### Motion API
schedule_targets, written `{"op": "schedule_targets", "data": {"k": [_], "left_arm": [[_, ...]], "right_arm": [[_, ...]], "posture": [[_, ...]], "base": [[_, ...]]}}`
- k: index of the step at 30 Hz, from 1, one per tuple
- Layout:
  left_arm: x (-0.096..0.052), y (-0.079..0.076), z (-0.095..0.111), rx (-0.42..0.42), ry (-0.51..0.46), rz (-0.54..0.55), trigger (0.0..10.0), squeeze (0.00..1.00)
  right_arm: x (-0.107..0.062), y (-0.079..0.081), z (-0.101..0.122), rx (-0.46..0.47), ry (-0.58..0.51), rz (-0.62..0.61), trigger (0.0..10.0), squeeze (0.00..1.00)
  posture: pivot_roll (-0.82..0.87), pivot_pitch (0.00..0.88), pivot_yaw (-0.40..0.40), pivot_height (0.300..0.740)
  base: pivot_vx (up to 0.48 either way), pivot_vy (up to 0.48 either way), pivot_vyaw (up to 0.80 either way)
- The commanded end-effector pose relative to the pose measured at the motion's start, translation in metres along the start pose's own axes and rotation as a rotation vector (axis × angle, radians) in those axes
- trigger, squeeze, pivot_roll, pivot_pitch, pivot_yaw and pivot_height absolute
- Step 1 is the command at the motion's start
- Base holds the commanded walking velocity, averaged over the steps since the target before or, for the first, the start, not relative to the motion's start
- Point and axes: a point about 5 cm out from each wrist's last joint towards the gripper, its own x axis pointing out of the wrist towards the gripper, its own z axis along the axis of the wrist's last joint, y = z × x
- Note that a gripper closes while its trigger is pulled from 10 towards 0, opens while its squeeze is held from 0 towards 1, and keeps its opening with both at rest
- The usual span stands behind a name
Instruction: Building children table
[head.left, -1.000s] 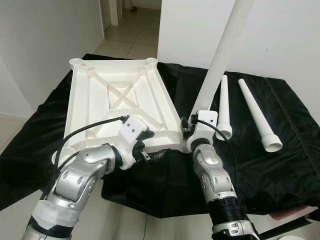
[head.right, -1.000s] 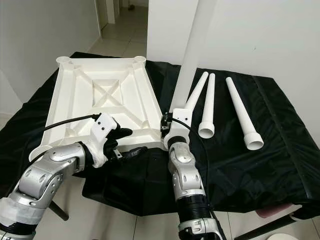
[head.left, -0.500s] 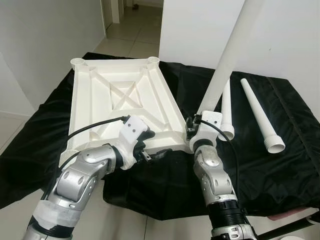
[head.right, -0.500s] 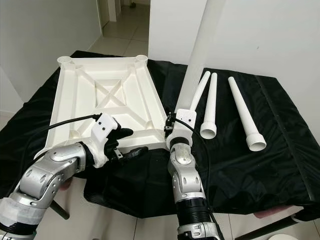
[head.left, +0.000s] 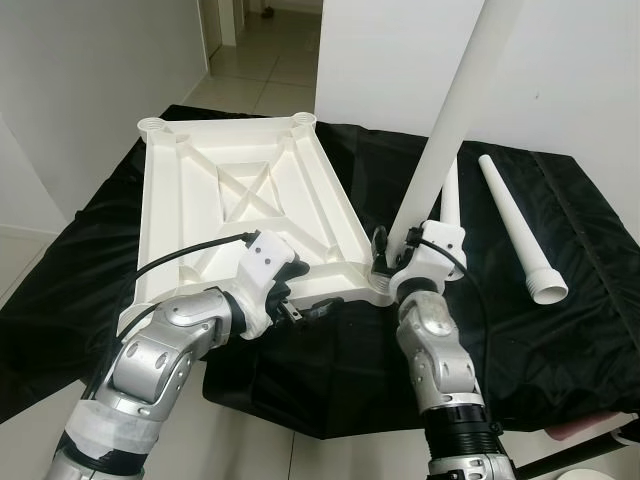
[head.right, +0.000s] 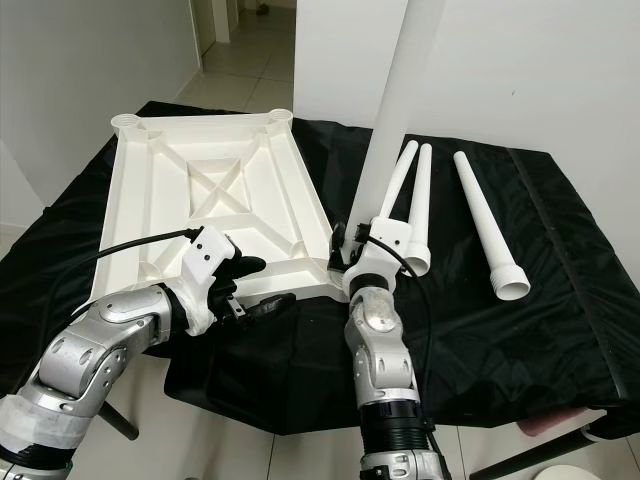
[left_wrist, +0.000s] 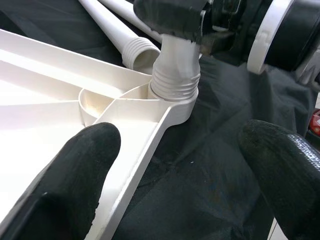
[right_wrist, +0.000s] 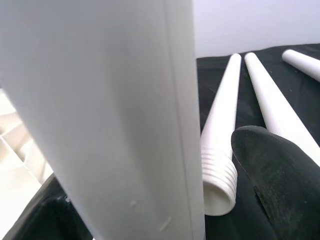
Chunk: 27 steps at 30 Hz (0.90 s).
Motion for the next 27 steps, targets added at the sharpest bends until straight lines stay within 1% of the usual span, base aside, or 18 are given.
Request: {"op": "schedule_targets", "data": {"k": [1, 3, 4, 5, 6, 7, 8, 10, 11, 12, 13, 14, 15, 17, 24, 25, 26, 27], "left_arm": [[0.002, 0.001, 0.0, 0.005, 0.003, 0.006, 10.0, 0.0], [0.002, 0.001, 0.0, 0.005, 0.003, 0.006, 10.0, 0.0], [0.002, 0.001, 0.0, 0.006, 0.003, 0.007, 10.0, 0.0], [0.002, 0.001, 0.001, 0.007, 0.002, 0.007, 10.0, 0.0], [0.002, 0.001, 0.001, 0.007, 0.002, 0.007, 10.0, 0.0], [0.002, 0.002, 0.001, 0.007, 0.001, 0.006, 10.0, 0.0], [0.002, 0.002, 0.001, 0.007, 0.001, 0.006, 10.0, 0.0], [0.003, 0.002, 0.002, 0.009, -0.001, 0.005, 10.0, 0.0], [0.004, 0.003, 0.003, 0.009, -0.002, 0.005, 10.0, 0.0], [0.004, 0.003, 0.003, 0.009, -0.002, 0.005, 10.0, 0.0], [0.004, 0.003, 0.003, 0.01, -0.003, 0.004, 10.0, 0.0], [0.004, 0.003, 0.003, 0.01, -0.003, 0.004, 10.0, 0.0], [0.005, 0.003, 0.003, 0.01, -0.005, 0.004, 10.0, 0.0], [0.005, 0.003, 0.004, 0.01, -0.006, 0.004, 10.0, 0.0], [0.006, 0.004, 0.006, 0.016, -0.011, 0.011, 10.0, 0.0], [0.006, 0.004, 0.006, 0.017, -0.013, 0.013, 10.0, 0.0], [0.006, 0.004, 0.006, 0.017, -0.013, 0.013, 10.0, 0.0], [0.006, 0.004, 0.007, 0.019, -0.015, 0.015, 10.0, 0.0]], "right_arm": [[-0.001, -0.006, 0.001, 0.004, -0.008, 0.031, 10.0, 1.0], [-0.001, -0.006, 0.001, 0.004, -0.008, 0.031, 10.0, 1.0], [0.0, -0.009, 0.001, -0.013, -0.011, 0.087, 10.0, 0.0], [0.001, -0.012, 0.002, -0.023, -0.007, 0.136, 10.0, 0.0], [0.001, -0.012, 0.002, -0.023, -0.007, 0.136, 10.0, 0.0], [0.003, -0.016, 0.003, -0.047, -0.007, 0.194, 10.0, 0.0], [0.003, -0.016, 0.003, -0.047, -0.007, 0.194, 10.0, 0.0], [0.01, -0.02, 0.004, -0.104, 0.002, 0.324, 10.0, 0.0], [0.012, -0.022, 0.005, -0.129, 0.006, 0.36, 10.0, 0.0], [0.012, -0.022, 0.005, -0.129, 0.006, 0.36, 10.0, 0.0], [0.015, -0.023, 0.004, -0.163, 0.014, 0.399, 10.0, 0.0], [0.015, -0.023, 0.004, -0.163, 0.014, 0.399, 10.0, 0.0], [0.017, -0.023, 0.002, -0.179, 0.03, 0.443, 10.0, 0.0], [0.019, -0.023, 0.001, -0.195, 0.04, 0.476, 10.0, 0.0], [0.023, -0.022, -0.005, -0.223, 0.08, 0.598, 10.0, 0.0], [0.024, -0.021, -0.007, -0.226, 0.098, 0.638, 8.7, 0.0], [0.024, -0.021, -0.007, -0.226, 0.098, 0.638, 8.7, 0.0], [0.025, -0.022, -0.01, -0.23, 0.115, 0.673, 7.9, 0.0]], "posture": [[0.06, 0.0, -0.037, 0.74], [0.06, 0.0, -0.037, 0.74], [0.06, 0.0, -0.034, 0.74], [0.05, 0.0, -0.034, 0.74], [0.05, 0.0, -0.034, 0.74], [0.05, 0.0, -0.03, 0.74], [0.05, 0.0, -0.03, 0.74], [0.05, 0.0, -0.025, 0.74], [0.05, 0.0, -0.025, 0.74], [0.05, 0.0, -0.025, 0.74], [0.05, 0.0, -0.024, 0.74], [0.05, 0.0, -0.024, 0.74], [0.05, 0.0, -0.022, 0.74], [0.05, 0.0, -0.02, 0.74], [0.07, 0.0, -0.028, 0.74], [0.07, 0.0, -0.03, 0.74], [0.07, 0.0, -0.03, 0.74], [0.07, 0.0, -0.033, 0.74]], "base": [[0.0, 0.0, 0.0], [0.0, 0.0, 0.0], [0.0, 0.0, 0.0], [0.0, 0.0, 0.0], [0.0, 0.0, 0.0], [0.0, 0.0, 0.0], [0.0, 0.0, 0.0], [0.0, 0.0, 0.0], [0.0, 0.0, 0.0], [0.0, 0.0, 0.0], [0.0, 0.0, 0.0], [0.0, 0.0, 0.0], [0.0, 0.0, 0.0], [0.0, 0.0, 0.0], [0.0, 0.0, 0.0], [0.0, 0.0, 0.0], [0.0, 0.0, 0.0], [0.0, 0.0, 0.0]]}}
